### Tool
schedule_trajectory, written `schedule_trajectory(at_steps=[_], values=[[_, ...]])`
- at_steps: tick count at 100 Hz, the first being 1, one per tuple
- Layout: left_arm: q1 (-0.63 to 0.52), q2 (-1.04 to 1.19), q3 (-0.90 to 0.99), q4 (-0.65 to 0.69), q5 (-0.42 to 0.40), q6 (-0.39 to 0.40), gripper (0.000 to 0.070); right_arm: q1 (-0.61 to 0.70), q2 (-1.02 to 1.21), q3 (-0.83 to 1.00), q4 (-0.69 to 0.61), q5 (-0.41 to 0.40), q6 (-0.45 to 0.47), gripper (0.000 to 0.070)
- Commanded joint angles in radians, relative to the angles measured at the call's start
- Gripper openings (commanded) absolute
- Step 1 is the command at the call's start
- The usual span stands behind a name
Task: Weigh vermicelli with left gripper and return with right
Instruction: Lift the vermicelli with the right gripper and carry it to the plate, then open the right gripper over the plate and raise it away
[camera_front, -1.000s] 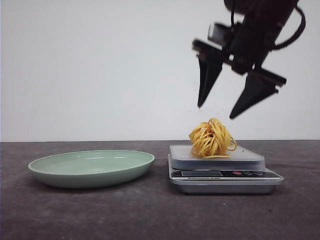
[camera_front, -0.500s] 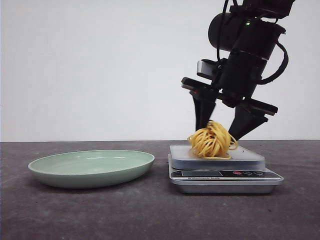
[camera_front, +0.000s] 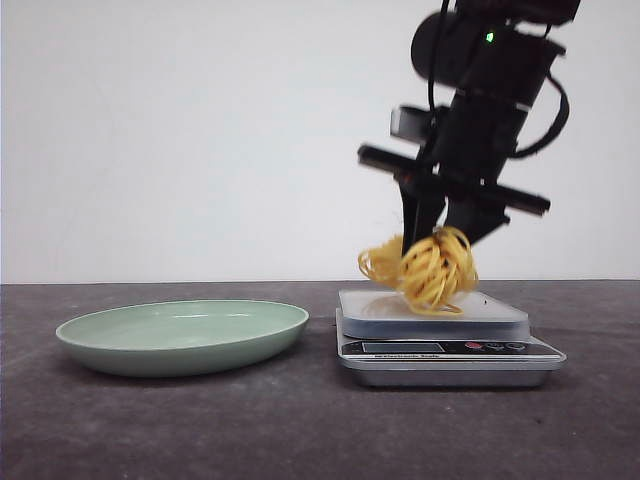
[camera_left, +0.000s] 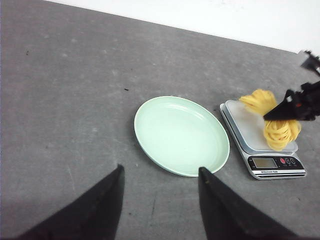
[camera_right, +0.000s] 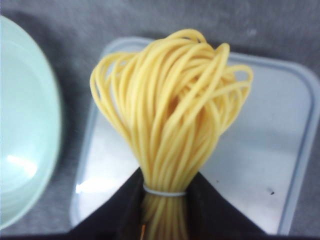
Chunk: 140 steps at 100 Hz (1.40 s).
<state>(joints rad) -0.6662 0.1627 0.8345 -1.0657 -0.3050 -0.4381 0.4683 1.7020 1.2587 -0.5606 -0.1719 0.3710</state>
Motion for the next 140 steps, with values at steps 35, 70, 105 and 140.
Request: schedule_trajectory(at_steps=[35, 70, 105, 140], values=[[-0.006, -0.001, 0.013, 0.016, -0.002, -0.001, 0.0271, 0.207, -0.057, 0.092, 0.397, -0.247, 0.274, 0.0004], [-0.006, -0.001, 0.013, 0.016, -0.002, -0.001, 0.0271, 0.290, 0.107, 0.092, 0.560, -0.212, 0.360, 0.0004], [-0.006, -0.001, 0.013, 0.011, -0.002, 0.000, 0.0271, 0.282, 0.310, 0.092, 0.576, -0.190, 0.395, 0.0004], [-0.006, -0.001, 0.013, 0.009, -0.002, 0.000, 0.0271, 0.287, 0.362, 0.092, 0.584, -0.195, 0.394, 0.0201]])
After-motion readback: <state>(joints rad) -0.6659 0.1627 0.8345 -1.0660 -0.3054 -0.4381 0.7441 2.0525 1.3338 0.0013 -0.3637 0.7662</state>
